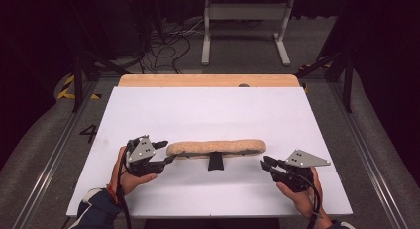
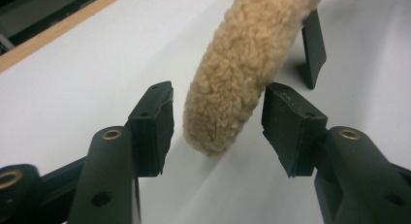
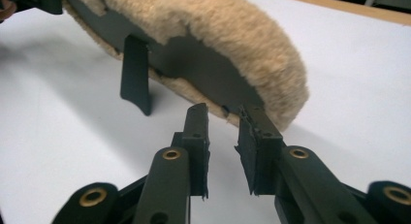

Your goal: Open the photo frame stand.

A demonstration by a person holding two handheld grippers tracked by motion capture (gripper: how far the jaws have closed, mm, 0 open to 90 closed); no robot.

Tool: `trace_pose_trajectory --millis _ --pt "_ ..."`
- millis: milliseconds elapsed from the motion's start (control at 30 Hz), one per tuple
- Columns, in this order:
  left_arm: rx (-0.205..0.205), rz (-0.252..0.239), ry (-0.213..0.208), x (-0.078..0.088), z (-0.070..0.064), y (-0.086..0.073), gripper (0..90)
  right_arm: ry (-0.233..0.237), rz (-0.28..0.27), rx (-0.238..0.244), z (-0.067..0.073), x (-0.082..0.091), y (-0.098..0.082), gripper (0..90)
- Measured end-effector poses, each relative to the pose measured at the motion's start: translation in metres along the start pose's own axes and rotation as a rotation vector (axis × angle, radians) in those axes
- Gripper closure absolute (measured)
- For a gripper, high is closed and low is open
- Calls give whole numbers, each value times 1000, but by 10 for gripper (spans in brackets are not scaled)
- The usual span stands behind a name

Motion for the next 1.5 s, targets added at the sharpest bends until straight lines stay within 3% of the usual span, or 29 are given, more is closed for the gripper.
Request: trace_pose_trajectory --millis 167,200,233,267,767,933,1167,1500 --pt "3 -25 -6 0 -1 3 360 -33 -7 -33 -5 1 -1 752" --pt "2 -28 -10 -1 -2 4 360 -40 -11 -51 -7 1 -2 752" --pt "3 -29 -13 -1 -2 4 360 -16 -20 -112 -12 -1 -3 751" --pt "6 -31 -15 -4 -2 5 356 -11 -19 -131 -13 -1 -4 747" --pt "4 -7 -49 -13 -1 7 428 -51 -13 -123 -17 -10 -3 721" --pt "-22 -2 -46 -10 -5 8 509 -43 -48 -201 -23 -13 1 712" --pt "-39 12 -54 -7 -6 7 563 -40 -77 -183 -19 -15 11 732" --pt "-43 10 -69 -6 -7 5 586 -47 -68 -186 -26 -21 17 735"
Point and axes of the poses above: each handheld gripper's, and its own axes: x roughly backward along the jaws, y roughly out of its top, z roughly to its left, the point moved 1 cm from there along -x, roughly forward along the jaws, and after that the axes turned 10 degrees about -y, right-handed, at the moved point
